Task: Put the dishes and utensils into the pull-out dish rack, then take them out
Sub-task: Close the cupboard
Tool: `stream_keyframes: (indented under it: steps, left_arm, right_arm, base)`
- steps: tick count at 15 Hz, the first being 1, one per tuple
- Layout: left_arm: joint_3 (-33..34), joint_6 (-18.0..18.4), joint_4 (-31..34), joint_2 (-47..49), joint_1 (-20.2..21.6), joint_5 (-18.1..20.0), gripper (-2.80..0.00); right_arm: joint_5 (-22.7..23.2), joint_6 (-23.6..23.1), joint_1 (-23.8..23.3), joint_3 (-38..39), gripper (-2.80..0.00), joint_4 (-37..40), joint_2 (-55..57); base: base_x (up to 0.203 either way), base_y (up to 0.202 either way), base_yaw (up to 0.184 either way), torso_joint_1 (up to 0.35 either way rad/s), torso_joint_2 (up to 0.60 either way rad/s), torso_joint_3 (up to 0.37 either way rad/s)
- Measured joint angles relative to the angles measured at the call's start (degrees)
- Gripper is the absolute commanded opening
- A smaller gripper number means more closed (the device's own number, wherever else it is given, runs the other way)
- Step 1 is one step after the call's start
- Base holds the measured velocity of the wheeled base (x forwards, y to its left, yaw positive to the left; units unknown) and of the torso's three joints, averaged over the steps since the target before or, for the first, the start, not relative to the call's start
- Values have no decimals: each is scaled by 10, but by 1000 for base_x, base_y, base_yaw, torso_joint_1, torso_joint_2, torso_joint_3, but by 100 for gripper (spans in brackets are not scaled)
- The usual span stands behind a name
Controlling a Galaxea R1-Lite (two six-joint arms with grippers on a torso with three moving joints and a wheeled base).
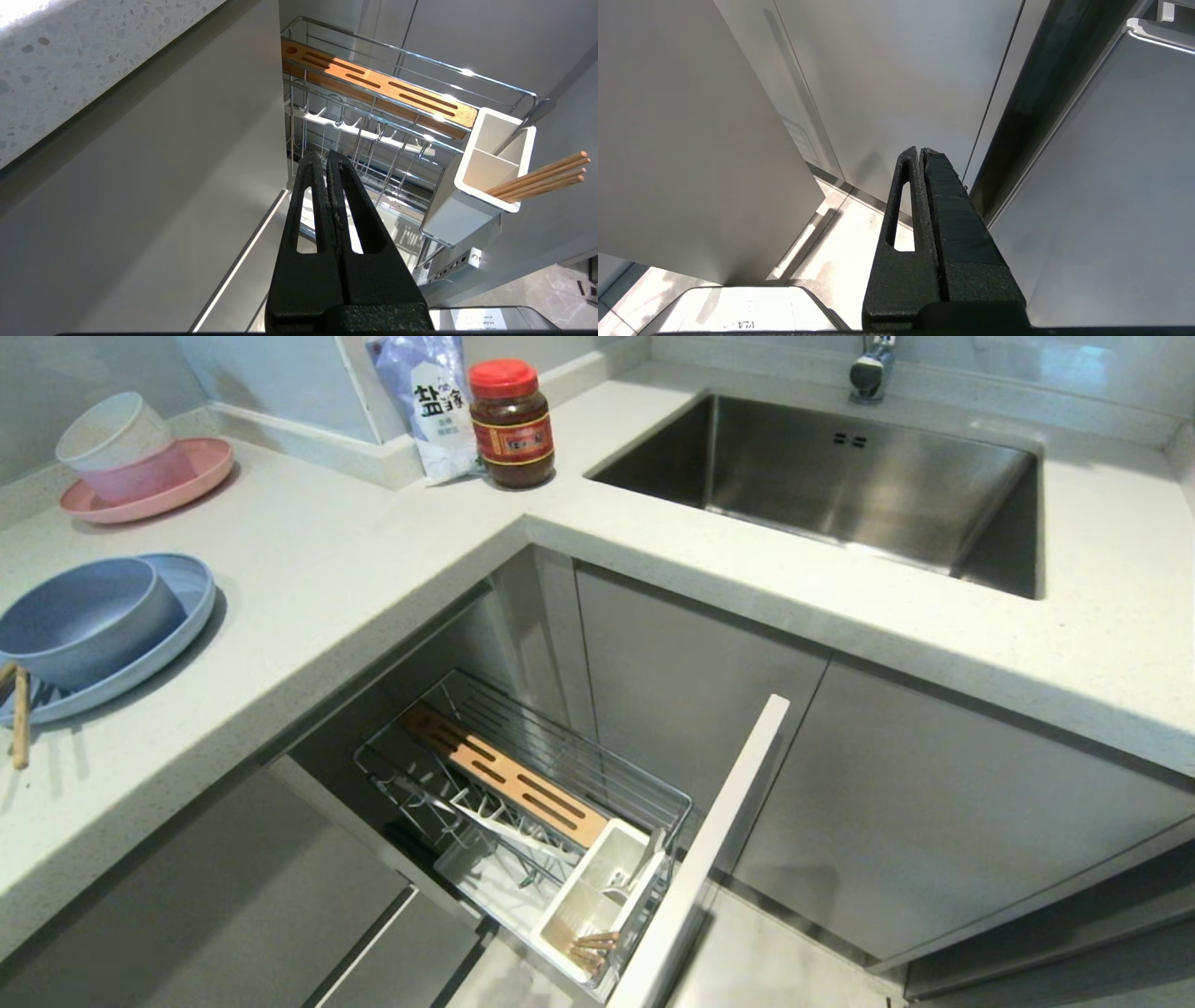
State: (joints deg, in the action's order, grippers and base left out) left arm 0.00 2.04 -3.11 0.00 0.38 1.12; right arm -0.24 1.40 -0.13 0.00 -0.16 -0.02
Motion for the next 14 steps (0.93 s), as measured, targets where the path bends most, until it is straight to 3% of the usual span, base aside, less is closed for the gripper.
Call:
stream_keyframes:
  steps: [4, 14]
  left_arm:
    - [0, -1, 0, 0, 0, 1, -280]
    - [0, 1, 0, 0, 0, 1, -280]
  right_arm:
    - [0, 0, 0, 0, -280, 0, 0]
    - [0, 0, 0, 0, -280, 0, 0]
  base:
    - [0, 0, 0, 2, 3, 55]
    - [0, 0, 0, 1, 2, 193]
